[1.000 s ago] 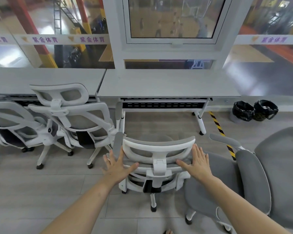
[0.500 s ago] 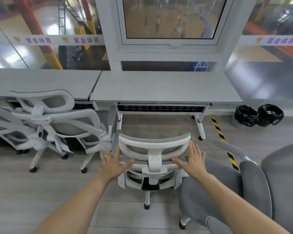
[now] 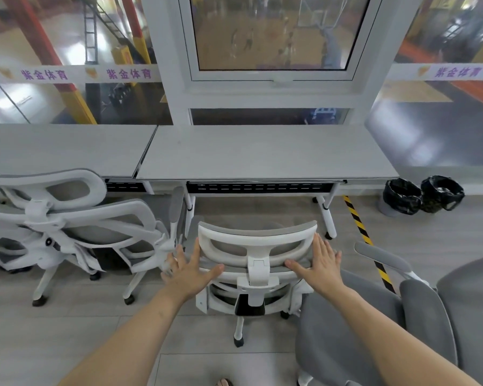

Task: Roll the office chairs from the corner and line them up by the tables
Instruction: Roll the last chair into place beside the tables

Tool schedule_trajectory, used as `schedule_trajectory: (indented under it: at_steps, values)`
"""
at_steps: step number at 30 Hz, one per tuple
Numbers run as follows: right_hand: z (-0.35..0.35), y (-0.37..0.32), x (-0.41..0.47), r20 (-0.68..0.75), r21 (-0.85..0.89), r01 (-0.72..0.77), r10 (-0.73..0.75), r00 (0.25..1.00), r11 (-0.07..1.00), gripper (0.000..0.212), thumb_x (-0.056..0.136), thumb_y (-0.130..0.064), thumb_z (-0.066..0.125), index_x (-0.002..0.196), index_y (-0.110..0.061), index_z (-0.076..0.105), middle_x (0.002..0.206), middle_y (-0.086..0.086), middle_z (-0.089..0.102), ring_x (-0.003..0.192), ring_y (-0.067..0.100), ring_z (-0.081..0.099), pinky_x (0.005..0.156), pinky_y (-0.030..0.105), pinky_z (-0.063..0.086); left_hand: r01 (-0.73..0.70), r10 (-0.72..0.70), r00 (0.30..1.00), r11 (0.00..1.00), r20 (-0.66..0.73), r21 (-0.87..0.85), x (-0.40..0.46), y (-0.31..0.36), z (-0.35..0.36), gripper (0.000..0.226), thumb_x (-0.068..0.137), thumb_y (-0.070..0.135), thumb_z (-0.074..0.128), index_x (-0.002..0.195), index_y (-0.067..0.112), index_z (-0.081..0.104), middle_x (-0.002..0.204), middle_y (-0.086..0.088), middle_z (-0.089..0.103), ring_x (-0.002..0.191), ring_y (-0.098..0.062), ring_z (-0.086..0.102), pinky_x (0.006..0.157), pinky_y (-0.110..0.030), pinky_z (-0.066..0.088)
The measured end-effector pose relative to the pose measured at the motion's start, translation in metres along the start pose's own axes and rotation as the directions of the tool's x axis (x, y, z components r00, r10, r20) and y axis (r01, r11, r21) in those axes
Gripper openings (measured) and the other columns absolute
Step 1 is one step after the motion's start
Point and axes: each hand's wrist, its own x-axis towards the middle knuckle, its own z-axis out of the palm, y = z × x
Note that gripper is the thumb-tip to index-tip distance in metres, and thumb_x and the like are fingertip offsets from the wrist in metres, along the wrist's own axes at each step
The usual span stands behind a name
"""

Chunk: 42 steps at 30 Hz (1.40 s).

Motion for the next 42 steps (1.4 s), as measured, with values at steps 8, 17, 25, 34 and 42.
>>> schedule_trajectory:
  at_steps: [8,17,25,34,42]
  values:
    - [-0.006,-0.006,0.05,0.002,-0.013,-0.014,0.014,1.0,1.0,0.129,0.068,-0.105,0.035,0.165,-0.027,-0.004,0.174,-0.005,0.003,0.16,0.021,-0.002,0.126,0.057,-0.006,0.009,-0.01,0.999,1.0,0.032,0.023,0.049,0.015,-0.02,0.118,0.063,0.107,0.031,0.148,0.056,-0.033,0.166,-0.006,-0.035,0.152,-0.036,-0.034,0.119,-0.073,-0.002]
    - [-0.009,-0.023,0.098,0.052,-0.024,-0.048,0.05,0.997,0.999,0.129,0.071,-0.103,0.038,0.164,-0.025,-0.005,0.174,-0.003,0.0,0.159,0.021,-0.006,0.127,0.056,-0.006,-0.02,0.021,0.998,1.0,0.064,-0.009,0.095,0.025,-0.052,0.12,0.067,0.104,0.04,0.149,0.056,-0.032,0.165,-0.004,-0.038,0.15,-0.035,-0.038,0.118,-0.074,-0.002]
    - [-0.014,-0.02,0.143,0.053,-0.013,-0.041,0.042,0.998,0.999,0.13,0.069,-0.104,0.034,0.165,-0.026,-0.007,0.174,-0.004,-0.001,0.159,0.019,-0.007,0.127,0.053,-0.007,-0.009,0.01,0.999,1.0,0.043,-0.025,0.129,0.042,-0.062,0.118,0.064,0.106,0.039,0.147,0.059,-0.032,0.165,-0.004,-0.038,0.151,-0.036,-0.035,0.118,-0.075,-0.002]
    - [-0.023,-0.025,0.181,0.049,-0.018,0.002,-0.001,0.999,1.0,0.125,0.073,-0.099,0.039,0.165,-0.025,-0.004,0.173,-0.002,0.004,0.159,0.021,-0.003,0.126,0.056,-0.005,0.03,-0.03,0.999,0.999,0.018,-0.014,0.153,0.057,-0.07,0.118,0.066,0.105,0.037,0.149,0.056,-0.032,0.166,-0.007,-0.034,0.153,-0.035,-0.031,0.12,-0.072,-0.001]
    - [-0.021,-0.026,0.203,0.043,0.016,0.016,-0.016,0.999,1.0,0.131,0.066,-0.105,0.033,0.164,-0.028,-0.004,0.173,-0.005,0.005,0.159,0.02,-0.002,0.126,0.057,-0.002,0.046,-0.046,0.999,0.998,0.014,0.04,0.172,0.063,-0.08,0.119,0.063,0.108,0.032,0.149,0.055,-0.032,0.167,-0.009,-0.033,0.153,-0.038,-0.03,0.12,-0.071,-0.001]
